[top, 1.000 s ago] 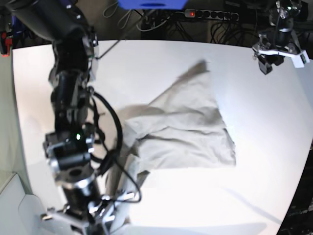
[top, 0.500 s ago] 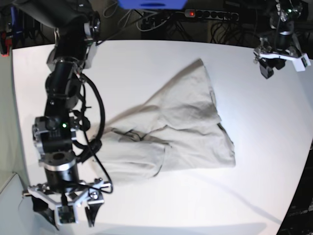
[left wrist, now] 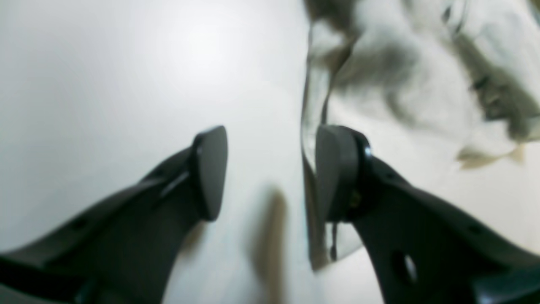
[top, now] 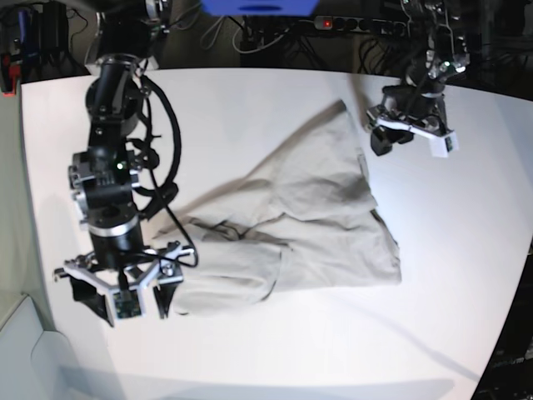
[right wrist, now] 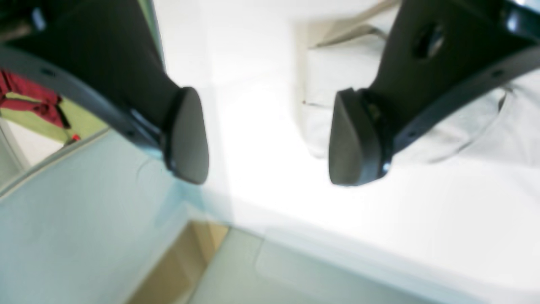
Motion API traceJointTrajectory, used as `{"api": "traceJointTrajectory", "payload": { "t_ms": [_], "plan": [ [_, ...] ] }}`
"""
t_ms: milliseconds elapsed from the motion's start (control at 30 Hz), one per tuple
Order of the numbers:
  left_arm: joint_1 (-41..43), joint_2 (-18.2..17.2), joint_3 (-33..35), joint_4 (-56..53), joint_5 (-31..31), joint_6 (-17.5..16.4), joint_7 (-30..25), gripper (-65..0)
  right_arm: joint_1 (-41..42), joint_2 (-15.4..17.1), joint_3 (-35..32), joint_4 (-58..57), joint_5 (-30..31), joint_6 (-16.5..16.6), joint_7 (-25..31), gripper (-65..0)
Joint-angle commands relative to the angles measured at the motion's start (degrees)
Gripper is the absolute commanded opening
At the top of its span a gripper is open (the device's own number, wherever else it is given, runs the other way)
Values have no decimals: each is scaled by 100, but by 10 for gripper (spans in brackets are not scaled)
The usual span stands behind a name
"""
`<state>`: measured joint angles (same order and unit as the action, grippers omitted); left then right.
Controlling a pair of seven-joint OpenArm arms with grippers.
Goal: Layout the t-shirt on the table in an organized manner, then fold the t-shirt properly
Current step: 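Lower the hanging t-shirt onto the table with the right gripper, then release the t-shirt and move the right gripper to its collar edge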
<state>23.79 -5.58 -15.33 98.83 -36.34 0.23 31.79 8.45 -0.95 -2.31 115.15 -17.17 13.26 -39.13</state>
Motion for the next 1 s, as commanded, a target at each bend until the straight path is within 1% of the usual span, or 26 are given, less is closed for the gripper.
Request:
{"api": "traceJointTrajectory", "payload": {
  "t_ms": [0,100,133,167,233,300,367,433,500,633,733,833,900,967],
  "plan": [
    [-45,-35,17,144,-89,-19,-115,-325,56,-6,-11,120,7,-29,182,-206],
    [-10,-44,-1,364,-89,-36,-115,-325,-128,-24,-64,120,16,-11,182,-206],
    [43,-70,-10,425,-89,-36,-115,-325,-216,-24,-205,111,33,6,182,-206],
    [122,-97,-27,460,-98,-36,-115,-325,-304,-24,-389,111,33,85,182,-206],
    [254,-193,-265,539,-151,-45,-115,-325,-515,-6,-785,111,33,332,182,-206],
    [421,-228,-511,592,-151,-54,-115,-325,-700,-6,-1224,93,33,490,182,-206],
    [614,-246,-810,671,-151,-54,-115,-325,-823,38,-1638,67,33,604,146,-205],
    [781,-246,-1232,777,-151,-54,-115,-325,-867,126,-2033,-30,33,797,138,-205],
    [913,-246,-1592,891,-151,-54,-115,-325,-832,135,-2288,-267,33,903,129,-205],
    [1142,-211,-2163,1102,-160,-54,-115,-325,-612,91,-2675,-1172,51,921,173,-205],
    [1282,-202,-2330,1128,-160,-54,-115,-325,-269,-15,-2983,-1964,51,921,182,-205],
    [1485,-193,-2357,1128,-168,-63,-115,-325,30,-164,-3044,-2509,51,921,182,-205],
    [1537,-184,-2366,1128,-168,-63,-115,-325,206,-287,-3044,-2685,51,1070,182,-205],
    [1608,-132,-2366,1128,-168,-63,-115,-325,329,-428,-3053,-2781,51,1360,182,-205]
  ]
}}
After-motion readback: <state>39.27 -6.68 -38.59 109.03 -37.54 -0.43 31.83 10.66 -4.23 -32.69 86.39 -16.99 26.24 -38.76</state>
